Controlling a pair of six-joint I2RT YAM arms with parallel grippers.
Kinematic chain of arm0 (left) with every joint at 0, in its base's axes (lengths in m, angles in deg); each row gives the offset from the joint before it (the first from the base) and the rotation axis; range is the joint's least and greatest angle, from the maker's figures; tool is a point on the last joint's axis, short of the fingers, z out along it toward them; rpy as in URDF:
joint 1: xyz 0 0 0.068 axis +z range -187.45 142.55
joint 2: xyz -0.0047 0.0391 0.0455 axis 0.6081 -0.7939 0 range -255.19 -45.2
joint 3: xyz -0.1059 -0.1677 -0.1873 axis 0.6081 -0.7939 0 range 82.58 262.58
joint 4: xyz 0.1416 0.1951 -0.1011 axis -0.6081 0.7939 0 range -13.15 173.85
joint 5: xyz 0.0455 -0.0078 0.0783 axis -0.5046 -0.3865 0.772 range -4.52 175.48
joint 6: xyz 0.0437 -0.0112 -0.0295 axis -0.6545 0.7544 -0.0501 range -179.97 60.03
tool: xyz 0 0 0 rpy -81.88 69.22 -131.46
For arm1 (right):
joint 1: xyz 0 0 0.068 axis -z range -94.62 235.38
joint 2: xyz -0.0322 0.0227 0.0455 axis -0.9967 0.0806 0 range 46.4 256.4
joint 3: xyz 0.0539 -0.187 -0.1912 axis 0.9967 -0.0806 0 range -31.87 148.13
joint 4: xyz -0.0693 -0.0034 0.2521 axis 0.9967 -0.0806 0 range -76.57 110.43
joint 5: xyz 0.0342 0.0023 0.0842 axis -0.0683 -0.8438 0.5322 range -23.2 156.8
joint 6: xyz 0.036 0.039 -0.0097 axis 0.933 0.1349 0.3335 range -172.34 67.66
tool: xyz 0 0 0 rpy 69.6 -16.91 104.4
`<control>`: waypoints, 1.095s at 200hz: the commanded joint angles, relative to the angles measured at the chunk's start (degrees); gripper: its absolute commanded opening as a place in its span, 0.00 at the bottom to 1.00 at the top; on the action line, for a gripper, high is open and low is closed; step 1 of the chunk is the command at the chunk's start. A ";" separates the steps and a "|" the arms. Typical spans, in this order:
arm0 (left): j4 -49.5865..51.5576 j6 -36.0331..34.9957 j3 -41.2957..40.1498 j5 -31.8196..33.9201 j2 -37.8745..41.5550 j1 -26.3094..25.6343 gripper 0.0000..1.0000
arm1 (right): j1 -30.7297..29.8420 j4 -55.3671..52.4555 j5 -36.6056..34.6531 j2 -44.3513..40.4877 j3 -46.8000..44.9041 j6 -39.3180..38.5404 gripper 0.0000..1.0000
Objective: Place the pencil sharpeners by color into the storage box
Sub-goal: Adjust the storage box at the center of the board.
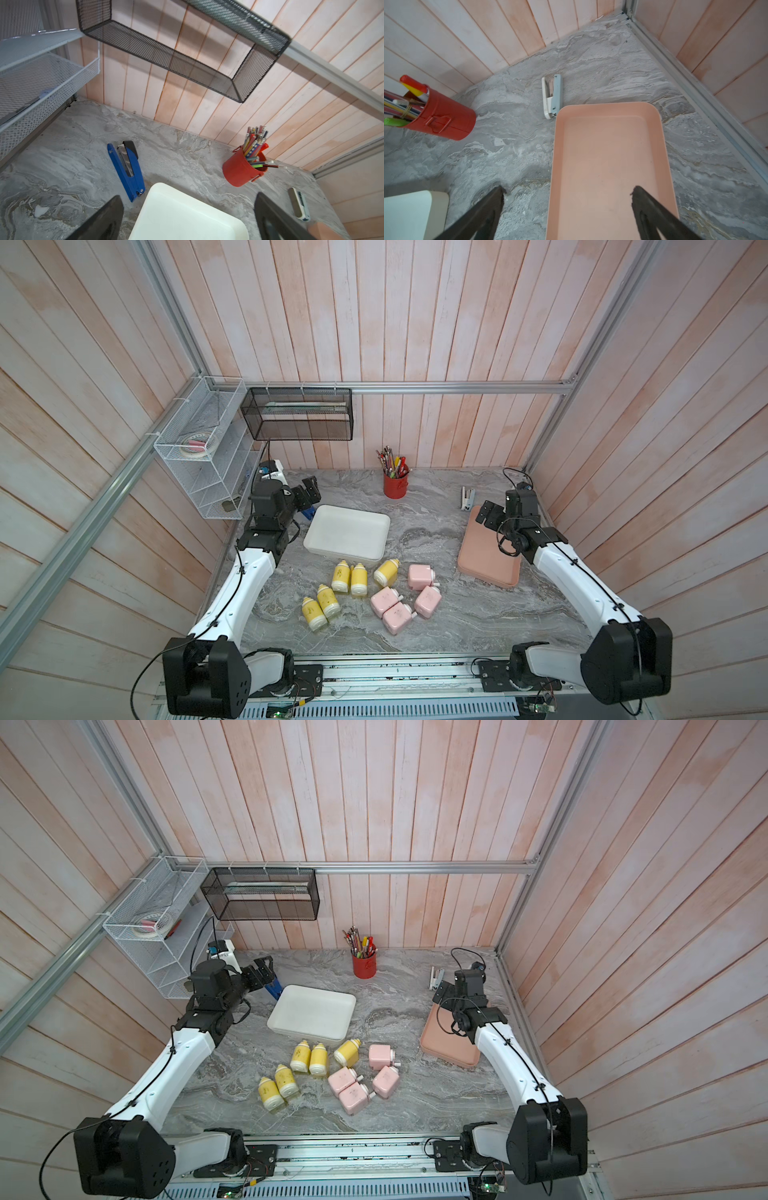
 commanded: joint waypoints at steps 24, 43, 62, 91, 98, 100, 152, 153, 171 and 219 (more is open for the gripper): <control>4.22 -8.30 -2.65 3.64 6.91 -2.85 1.00 | -1.08 -12.10 6.19 10.32 4.84 -1.01 0.79; 1.04 -9.92 -6.10 3.55 10.45 -3.40 1.00 | -1.17 -12.69 8.33 13.94 5.44 -1.00 0.57; 0.18 -12.76 -7.02 5.64 12.26 -4.30 1.00 | -1.21 -11.24 11.39 16.78 5.09 -1.42 0.50; 0.14 -14.00 -7.97 8.35 13.69 -5.02 1.00 | -1.55 -10.51 13.05 20.13 5.52 -1.18 0.50; -0.08 -14.08 -8.16 8.54 13.79 -5.11 1.00 | -1.64 -10.19 13.25 20.66 5.53 -1.18 0.50; -0.16 -14.05 -8.27 8.55 13.79 -5.14 1.00 | -1.65 -10.16 13.31 20.81 5.53 -1.18 0.50; -0.01 -14.18 -8.16 8.72 13.06 -5.24 1.00 | -2.09 -8.14 14.99 24.99 5.26 -0.46 0.50; -0.01 -14.18 -8.15 8.72 13.07 -5.27 1.00 | -2.09 -8.12 15.00 25.09 5.22 -0.42 0.50; -0.01 -14.18 -8.17 8.81 13.02 -5.22 1.00 | -2.14 -7.97 15.06 26.44 5.53 0.18 0.44; -0.12 -14.19 -8.23 8.59 12.91 -5.38 1.00 | -2.19 -9.04 15.54 27.10 7.22 3.51 0.12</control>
